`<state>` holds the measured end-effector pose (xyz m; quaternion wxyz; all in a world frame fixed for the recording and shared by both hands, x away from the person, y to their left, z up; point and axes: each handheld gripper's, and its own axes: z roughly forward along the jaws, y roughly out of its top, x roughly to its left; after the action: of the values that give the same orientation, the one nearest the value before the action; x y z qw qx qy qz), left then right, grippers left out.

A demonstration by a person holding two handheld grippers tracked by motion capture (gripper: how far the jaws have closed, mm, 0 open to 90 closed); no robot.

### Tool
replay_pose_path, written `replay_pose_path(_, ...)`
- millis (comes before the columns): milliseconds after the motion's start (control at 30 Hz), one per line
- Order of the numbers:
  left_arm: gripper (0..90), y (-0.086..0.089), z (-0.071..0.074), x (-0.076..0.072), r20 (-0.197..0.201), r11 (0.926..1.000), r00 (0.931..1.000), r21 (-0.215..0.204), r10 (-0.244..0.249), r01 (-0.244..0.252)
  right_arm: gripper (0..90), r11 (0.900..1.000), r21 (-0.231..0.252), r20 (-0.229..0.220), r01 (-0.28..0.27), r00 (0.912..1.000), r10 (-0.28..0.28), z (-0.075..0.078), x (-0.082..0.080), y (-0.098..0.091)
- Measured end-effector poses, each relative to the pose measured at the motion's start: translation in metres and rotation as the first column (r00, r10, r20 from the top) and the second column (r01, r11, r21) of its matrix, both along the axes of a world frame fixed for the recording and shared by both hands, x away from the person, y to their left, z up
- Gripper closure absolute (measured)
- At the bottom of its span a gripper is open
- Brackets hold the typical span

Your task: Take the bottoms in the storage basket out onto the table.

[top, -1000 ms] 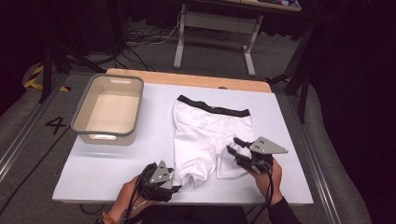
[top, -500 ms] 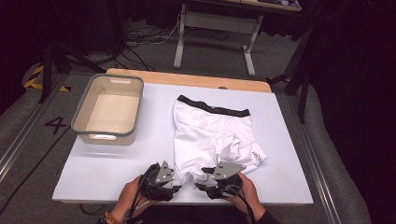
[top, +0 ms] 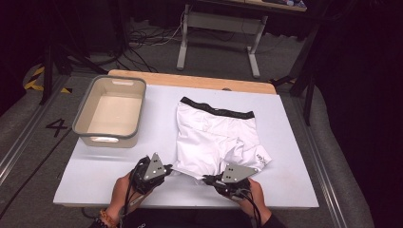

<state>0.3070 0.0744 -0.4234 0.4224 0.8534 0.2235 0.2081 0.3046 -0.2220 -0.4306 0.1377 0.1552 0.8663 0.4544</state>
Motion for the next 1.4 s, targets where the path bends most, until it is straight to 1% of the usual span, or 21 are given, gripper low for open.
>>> replay_pose_path(67, 85.9, 0.005, 0.011, -0.007, 0.058, 0.9999, 0.9983, 0.005, 0.01, -0.011, 88.2, 0.9995, 0.031, 0.015, -0.004, 0.9999, 0.004, 0.005, -0.004, 0.002)
replay_pose_path(133, 85.8, 0.01, 0.018, -0.012, 0.093, 0.9996, 0.9954, 0.005, 0.026, -0.026, 87.5, 0.9991, 0.043, 0.021, -0.006, 0.9998, 0.005, 0.006, -0.007, 0.006)
replay_pose_path(167, 85.7, 0.019, 0.024, -0.015, 0.125, 0.9986, 0.9907, -0.002, 0.053, -0.054, 86.4, 0.9993, 0.035, 0.028, -0.008, 0.9996, 0.007, 0.006, -0.008, 0.008)
replay_pose_path(267, 83.1, 0.03, 0.029, -0.017, 0.123, 0.997, 0.9898, -0.039, 0.071, -0.067, 84.6, 0.9994, 0.031, 0.015, -0.013, 0.9998, 0.012, 0.004, -0.008, 0.009)
replay_pose_path(300, 80.9, 0.04, 0.031, -0.019, 0.117, 0.9924, 0.9878, -0.081, 0.102, -0.093, 84.4, 0.9994, 0.033, 0.008, -0.005, 1.0, 0.005, 0.004, -0.007, 0.007)
replay_pose_path(433, 80.3, 0.052, 0.035, -0.023, 0.119, 0.9887, 0.9866, -0.114, 0.111, -0.098, 82.2, 0.9996, 0.022, 0.022, 0.016, 0.9996, -0.016, 0.003, -0.005, 0.004)
replay_pose_path(533, 74.0, 0.058, 0.038, -0.026, 0.128, 0.9831, 0.9828, -0.143, 0.133, -0.115, 77.5, 0.9988, 0.023, 0.016, 0.044, 0.9989, -0.045, 0.002, -0.002, 0.0)
replay_pose_path(600, 72.9, 0.059, 0.037, -0.024, 0.11, 0.9814, 0.9861, -0.16, 0.125, -0.107, 75.6, 0.9981, 0.01, 0.014, 0.06, 0.9981, -0.06, 0.001, 0.001, -0.001)
replay_pose_path(700, 66.9, 0.053, 0.031, -0.018, 0.089, 0.985, 0.9891, -0.137, 0.118, -0.105, 69.2, 0.9961, 0.007, 0.007, 0.088, 0.9961, -0.088, -0.002, 0.005, -0.002)
replay_pose_path(833, 60.9, 0.04, 0.016, -0.002, 0.014, 0.9902, 0.9961, -0.11, 0.087, -0.085, 61.6, 0.9942, -0.02, -0.01, 0.106, 0.9943, -0.106, -0.006, 0.013, 0.001)
replay_pose_path(900, 59.6, 0.034, 0.009, 0.007, -0.024, 0.9929, 0.9979, -0.101, 0.061, -0.063, 60.3, 0.9953, -0.036, -0.03, 0.09, 0.9954, -0.091, -0.01, 0.019, 0.006)
replay_pose_path(1000, 56.7, 0.026, -0.005, 0.026, -0.092, 0.9955, 0.9947, -0.079, 0.045, -0.053, 58.0, 0.9961, -0.06, -0.047, 0.064, 0.9967, -0.067, -0.015, 0.029, 0.018)
replay_pose_path(1100, 56.0, 0.018, -0.014, 0.042, -0.108, 0.9978, 0.9924, -0.026, 0.059, -0.062, 56.5, 0.9955, -0.08, -0.067, 0.05, 0.9962, -0.056, -0.018, 0.037, 0.033)
replay_pose_path(1133, 55.1, 0.015, -0.018, 0.05, -0.128, 0.9978, 0.9903, -0.029, 0.056, -0.06, 56.4, 0.9956, -0.089, -0.084, 0.031, 0.9957, -0.038, -0.021, 0.04, 0.039)
replay_pose_path(1167, 55.0, 0.013, -0.02, 0.053, -0.135, 0.9975, 0.9891, -0.03, 0.06, -0.064, 55.9, 0.9918, -0.125, -0.084, 0.025, 0.9958, -0.036, -0.025, 0.043, 0.047)
replay_pose_path(1233, 55.3, 0.009, -0.026, 0.062, -0.158, 0.9975, 0.9851, -0.013, 0.067, -0.07, 57.1, 0.9865, -0.163, -0.097, 0.017, 0.9947, -0.034, -0.027, 0.046, 0.054)
replay_pose_path(1267, 55.3, 0.007, -0.028, 0.065, -0.165, 0.9971, 0.9835, -0.006, 0.074, -0.076, 61.2, 0.9882, -0.152, -0.099, 0.02, 0.9945, -0.036, -0.025, 0.049, 0.056)
replay_pose_path(1300, 55.7, 0.002, -0.032, 0.072, -0.179, 0.9958, 0.9798, 0.035, 0.089, -0.084, 71.6, 0.9888, -0.146, -0.129, 0.03, 0.9904, -0.049, -0.026, 0.053, 0.057)
replay_pose_path(1333, 55.3, 0.002, -0.032, 0.072, -0.179, 0.9958, 0.9798, 0.035, 0.089, -0.084, 71.6, 0.9888, -0.146, -0.129, 0.03, 0.9904, -0.049, -0.026, 0.053, 0.057)
replay_pose_path(1367, 54.4, -0.001, -0.036, 0.078, -0.206, 0.9947, 0.9734, 0.046, 0.1, -0.092, 84.3, 0.9883, -0.15, -0.134, 0.029, 0.9897, -0.049, -0.025, 0.055, 0.059)
replay_pose_path(1400, 54.4, -0.001, -0.036, 0.078, -0.206, 0.9947, 0.9734, 0.046, 0.1, -0.092, 88.7, 0.9876, -0.156, -0.132, 0.02, 0.9903, -0.041, -0.025, 0.054, 0.058)
